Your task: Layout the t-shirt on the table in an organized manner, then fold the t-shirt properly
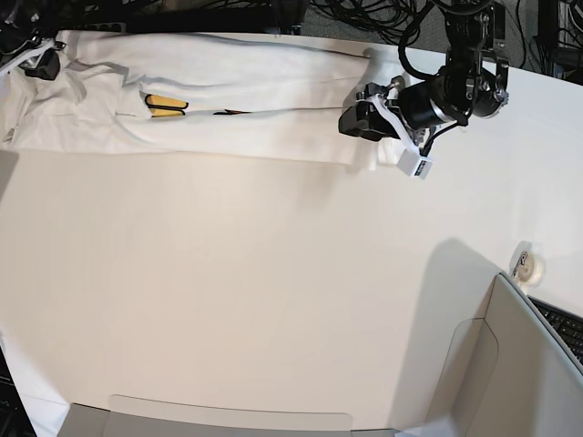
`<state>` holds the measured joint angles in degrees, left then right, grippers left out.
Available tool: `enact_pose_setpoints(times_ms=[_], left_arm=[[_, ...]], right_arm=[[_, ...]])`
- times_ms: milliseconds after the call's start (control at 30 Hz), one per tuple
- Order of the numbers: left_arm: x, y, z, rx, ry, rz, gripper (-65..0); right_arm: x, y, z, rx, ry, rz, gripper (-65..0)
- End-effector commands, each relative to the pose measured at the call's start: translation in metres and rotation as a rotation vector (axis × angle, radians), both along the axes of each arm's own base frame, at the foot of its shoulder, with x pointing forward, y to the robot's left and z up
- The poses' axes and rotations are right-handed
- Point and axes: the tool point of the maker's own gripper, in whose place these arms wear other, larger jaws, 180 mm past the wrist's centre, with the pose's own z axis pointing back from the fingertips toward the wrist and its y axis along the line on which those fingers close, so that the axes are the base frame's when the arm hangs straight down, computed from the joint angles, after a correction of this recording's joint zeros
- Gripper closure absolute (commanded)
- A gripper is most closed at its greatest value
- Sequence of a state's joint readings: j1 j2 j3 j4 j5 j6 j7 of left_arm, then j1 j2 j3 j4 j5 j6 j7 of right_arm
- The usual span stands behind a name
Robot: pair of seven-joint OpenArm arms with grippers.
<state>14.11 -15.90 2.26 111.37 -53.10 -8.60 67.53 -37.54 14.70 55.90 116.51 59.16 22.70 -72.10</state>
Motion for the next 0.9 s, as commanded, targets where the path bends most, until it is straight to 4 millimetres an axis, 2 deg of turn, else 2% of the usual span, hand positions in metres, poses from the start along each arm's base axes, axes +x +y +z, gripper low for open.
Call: enact_pose_setpoints(times_ms=[0,167,267,333,367,400,500,600,700,867], left_arm=[[0.004,-0.002,0.008,-0.017,-0.03,-0.004,-24.6],[0.003,-0.002,0.008,-0.017,-0.028,-0.004,-24.6],[0.003,-0.007,0.008,-0.033,-0.023,0.002,-24.6],[0.002,-0.01,0.008,-0.04,-0.02,-0.001,-24.6],[0.002,-0.011,0.008,-0.045,-0.02,-0.001,-24.6],[0.001,-0.012,0.008,-0.046,-0.019,0.0,-24.6],[0.002,-0.01,0.008,-0.043,-0.021,0.006,-24.6],[-0.002,-0.01,0.005,-0.043,-0.008,0.006,-24.6],[-0.004,-0.012,0.004,-0.047,-0.004,0.003,-24.6],[-0.003,-0.01,0.005,-0.048,-0.008,0.014,-24.6]], right_arm=[[0.004,0.0,0.014,0.005,-0.044,0.021,-23.2],[0.02,0.018,0.044,0.149,-0.184,0.069,-23.6],[0.042,0.024,0.056,0.189,-0.287,0.065,-21.6],[0.052,0.027,0.048,0.234,-0.295,-0.011,-11.6],[0.059,0.028,0.043,0.26,-0.29,-0.054,-3.9],[0.064,0.032,0.036,0.276,-0.27,-0.077,0.0],[0.082,0.052,0.012,0.276,-0.196,-0.093,0.0],[0.091,0.061,-0.008,0.241,-0.147,-0.141,0.0],[0.09,0.059,-0.021,0.192,-0.113,-0.202,0.0],[0.07,0.052,-0.039,0.127,-0.03,-0.249,0.0]])
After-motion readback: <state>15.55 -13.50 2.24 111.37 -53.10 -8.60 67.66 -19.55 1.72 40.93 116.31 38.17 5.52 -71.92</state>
